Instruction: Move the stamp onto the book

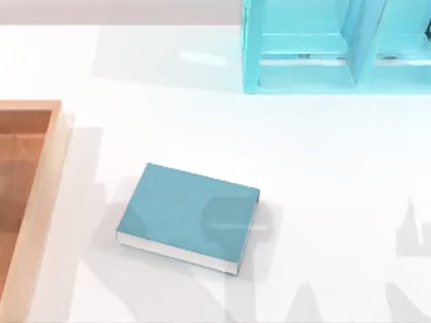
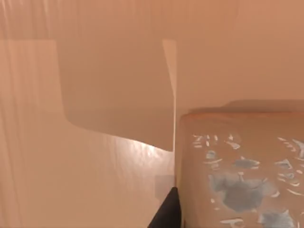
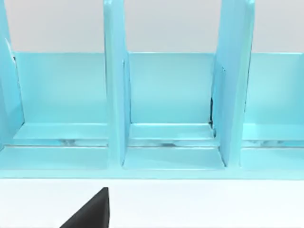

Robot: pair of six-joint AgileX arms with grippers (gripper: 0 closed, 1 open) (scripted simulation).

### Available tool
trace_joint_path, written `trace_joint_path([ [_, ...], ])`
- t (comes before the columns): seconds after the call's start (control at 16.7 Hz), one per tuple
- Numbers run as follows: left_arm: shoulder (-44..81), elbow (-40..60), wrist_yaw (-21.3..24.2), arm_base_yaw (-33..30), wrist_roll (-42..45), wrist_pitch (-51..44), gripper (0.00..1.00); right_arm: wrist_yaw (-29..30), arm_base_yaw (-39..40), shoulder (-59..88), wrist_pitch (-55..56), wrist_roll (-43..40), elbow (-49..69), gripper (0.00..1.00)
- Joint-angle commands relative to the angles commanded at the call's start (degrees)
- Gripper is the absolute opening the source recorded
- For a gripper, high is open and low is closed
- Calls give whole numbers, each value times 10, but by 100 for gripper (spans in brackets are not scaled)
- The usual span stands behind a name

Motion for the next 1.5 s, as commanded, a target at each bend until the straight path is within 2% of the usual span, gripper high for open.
trace_joint_path([
  [0.06,0,0,0,0,0,0,2,0,0,0,0,0,0,100],
  [0.12,0,0,0,0,0,0,0,0,0,0,0,0,0,100],
  [0.72,-3,6,2,0,-1,-5,0,0,0,0,0,0,0,100],
  [1.02,-15,74,7,11,-36,-81,0,0,0,0,0,0,0,100],
  [1.2,-24,127,8,-42,-86,-161,0,0,0,0,0,0,0,100],
  [1.5,-53,212,4,-191,-195,-281,0,0,0,0,0,0,0,100],
])
